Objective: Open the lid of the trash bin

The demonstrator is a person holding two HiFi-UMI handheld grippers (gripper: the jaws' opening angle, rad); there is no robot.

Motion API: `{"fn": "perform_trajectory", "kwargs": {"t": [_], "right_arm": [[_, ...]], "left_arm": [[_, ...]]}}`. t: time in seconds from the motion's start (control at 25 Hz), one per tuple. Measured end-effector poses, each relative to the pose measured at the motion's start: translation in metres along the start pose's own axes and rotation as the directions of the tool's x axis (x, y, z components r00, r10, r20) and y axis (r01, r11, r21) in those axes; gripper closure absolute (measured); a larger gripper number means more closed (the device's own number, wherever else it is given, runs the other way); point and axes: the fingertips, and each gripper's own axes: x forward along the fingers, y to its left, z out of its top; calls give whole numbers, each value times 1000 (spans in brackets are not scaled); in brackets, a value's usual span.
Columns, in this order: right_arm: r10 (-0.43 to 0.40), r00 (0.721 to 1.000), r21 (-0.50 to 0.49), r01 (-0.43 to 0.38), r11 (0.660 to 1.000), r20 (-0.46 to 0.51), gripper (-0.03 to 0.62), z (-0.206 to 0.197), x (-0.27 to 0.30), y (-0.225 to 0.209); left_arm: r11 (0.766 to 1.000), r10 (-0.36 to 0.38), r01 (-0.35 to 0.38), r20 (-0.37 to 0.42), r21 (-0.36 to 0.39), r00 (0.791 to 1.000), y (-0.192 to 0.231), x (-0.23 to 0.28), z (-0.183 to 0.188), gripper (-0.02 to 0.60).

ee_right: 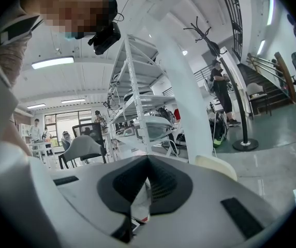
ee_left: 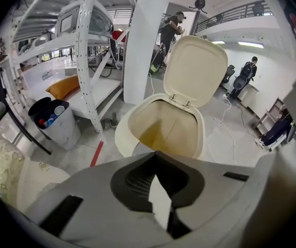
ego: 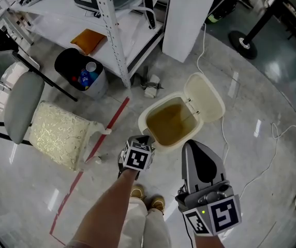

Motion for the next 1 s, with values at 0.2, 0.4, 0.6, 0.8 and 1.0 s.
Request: {"fn": "perform_trajectory", "kwargs": {"t": [0.2, 0.4, 0.6, 0.8, 1.0], "right_arm": [[4, 1000, -11, -4, 1000, 4, 588, 10, -4, 3], [-1, 1000, -28, 0, 1000, -13, 588, 27, -18, 6], [-10, 1000, -11, 10, 1000, 0, 588, 70, -42, 18], [18, 1000, -9, -18, 1000, 18, 588, 126, -64, 44], [42, 999, -17, -41, 999, 33, 588, 174, -94, 67]], "left_arm": [[1000, -7, 7, 1, -10, 1000, -4, -15, 14, 586], [999, -1, 1, 4, -32, 1000, -9, -61, 29, 588], [997, 17, -13, 52, -75, 999, -20, -137, 65, 587], [999, -8, 14, 119, -51, 993, -41, -223, 121, 588], [999, -29, 32, 201, -15, 979, -74, -307, 166, 588]]}}
